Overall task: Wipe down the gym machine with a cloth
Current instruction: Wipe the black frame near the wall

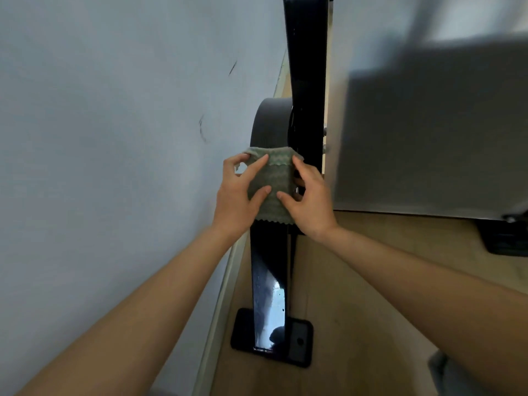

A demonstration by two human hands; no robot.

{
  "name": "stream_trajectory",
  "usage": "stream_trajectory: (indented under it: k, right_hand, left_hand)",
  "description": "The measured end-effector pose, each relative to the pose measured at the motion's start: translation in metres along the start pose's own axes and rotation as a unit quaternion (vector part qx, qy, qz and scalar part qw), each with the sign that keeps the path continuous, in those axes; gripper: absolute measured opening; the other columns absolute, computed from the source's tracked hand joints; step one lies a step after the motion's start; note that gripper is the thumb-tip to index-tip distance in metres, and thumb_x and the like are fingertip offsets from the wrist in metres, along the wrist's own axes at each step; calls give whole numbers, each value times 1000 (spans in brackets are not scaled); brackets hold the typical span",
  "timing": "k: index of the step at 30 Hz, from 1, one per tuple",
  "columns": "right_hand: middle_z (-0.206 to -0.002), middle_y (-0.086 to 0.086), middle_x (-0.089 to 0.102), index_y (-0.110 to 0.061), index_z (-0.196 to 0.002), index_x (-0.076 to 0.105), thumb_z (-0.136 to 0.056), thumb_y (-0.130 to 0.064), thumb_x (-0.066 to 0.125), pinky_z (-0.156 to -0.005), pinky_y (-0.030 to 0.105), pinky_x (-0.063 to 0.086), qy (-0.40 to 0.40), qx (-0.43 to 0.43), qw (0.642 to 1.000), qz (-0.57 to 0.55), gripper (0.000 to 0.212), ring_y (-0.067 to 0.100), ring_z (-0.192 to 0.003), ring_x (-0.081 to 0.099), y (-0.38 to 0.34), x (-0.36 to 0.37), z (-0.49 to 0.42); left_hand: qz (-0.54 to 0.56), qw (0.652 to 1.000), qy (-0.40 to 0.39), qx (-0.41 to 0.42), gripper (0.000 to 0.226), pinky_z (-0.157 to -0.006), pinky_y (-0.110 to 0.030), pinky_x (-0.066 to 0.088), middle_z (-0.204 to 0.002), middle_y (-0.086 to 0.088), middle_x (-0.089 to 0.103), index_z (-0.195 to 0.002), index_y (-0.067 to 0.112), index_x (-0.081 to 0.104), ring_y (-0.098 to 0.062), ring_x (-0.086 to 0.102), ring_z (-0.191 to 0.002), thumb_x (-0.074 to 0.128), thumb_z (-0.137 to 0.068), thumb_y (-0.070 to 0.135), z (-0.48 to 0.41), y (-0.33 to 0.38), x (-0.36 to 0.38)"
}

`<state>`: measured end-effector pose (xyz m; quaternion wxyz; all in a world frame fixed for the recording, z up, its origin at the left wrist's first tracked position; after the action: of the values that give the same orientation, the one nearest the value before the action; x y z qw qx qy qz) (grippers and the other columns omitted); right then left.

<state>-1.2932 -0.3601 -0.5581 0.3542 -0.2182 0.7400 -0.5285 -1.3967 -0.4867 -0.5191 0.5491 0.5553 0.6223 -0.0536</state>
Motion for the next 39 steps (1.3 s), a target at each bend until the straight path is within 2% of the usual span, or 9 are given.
stream_trajectory:
  k: [6,12,17,24,27,32,34,36,39]
  right_hand:
    - [-132,-13,44,-23,-155,35,-87,-13,76,-100,40,54,-8,26,999,37,80,14,-123,54,16,9,37]
    - [-137,3,53,-20,-156,33,-88,-11,74,-104,39,51,14,38,996,77,80,18,-121,56,28,22,78]
    - [-136,8,54,-17,-156,32,-90,-9,72,-99,14,37,49,57,995,73,78,14,-119,51,46,44,124]
    - [-131,7,53,-18,-158,27,-93,-11,70,-87,-7,29,27,75,994,69,78,-2,-107,41,82,62,173]
    - [-128,5,52,-21,-158,27,-93,-11,69,-91,-2,34,11,89,993,74,77,0,-107,44,94,65,191]
    - [-139,3,54,-41,-154,17,-96,-12,65,-105,38,49,-60,146,986,52,81,16,-120,57,123,76,234]
    - [-144,7,55,-32,-156,22,-96,-12,65,-109,31,45,-89,170,979,67,77,20,-124,57,132,77,247]
    - [-141,10,57,-21,-157,28,-96,-15,66,-100,17,39,-106,185,972,96,73,22,-121,58,138,77,258]
    - [-129,13,61,-17,-153,37,-95,-21,68,-89,15,36,-126,197,961,147,67,24,-112,60,144,79,270]
  left_hand:
    - [-30,999,-21,-8,66,-89,-41,60,-143,-6,35,-148,28,49,-12,55,-100,77,-88,23,35,-8,7]
    - [-37,998,-36,-40,66,-86,-41,60,-145,-6,35,-150,31,43,-23,60,-103,72,-92,20,82,-15,24]
    - [-16,994,-68,-90,61,-85,-42,60,-141,-4,36,-150,28,41,-23,60,-104,66,-96,17,128,-28,41]
    - [-6,987,-90,-131,60,-93,-41,55,-137,-5,40,-148,26,41,-25,58,-113,66,-95,15,178,-38,57]
    - [4,985,-77,-152,55,-91,-34,54,-137,-4,42,-146,28,42,-20,57,-110,64,-97,16,202,-40,66]
    - [-9,974,-107,-200,58,-83,-39,56,-137,-5,42,-143,35,37,-25,60,-105,66,-96,20,260,-52,87]
    - [-9,969,-119,-216,59,-83,-40,55,-137,-6,42,-144,34,37,-26,60,-108,67,-95,19,281,-54,92]
    - [-2,965,-125,-233,60,-86,-41,55,-140,-7,43,-146,31,39,-26,58,-113,67,-95,17,297,-55,95]
    - [-12,958,-147,-245,65,-82,-28,51,-145,-8,41,-149,27,38,-24,58,-116,68,-93,12,317,-56,102]
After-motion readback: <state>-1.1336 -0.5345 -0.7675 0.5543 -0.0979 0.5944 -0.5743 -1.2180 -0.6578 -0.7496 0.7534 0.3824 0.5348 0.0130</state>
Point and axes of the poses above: each hand's wrist, its own z-axis away from the middle knuckle, its own x-axis out of the palm, y = z × x, the point moved 6 cm from there along -z, towards the middle knuckle
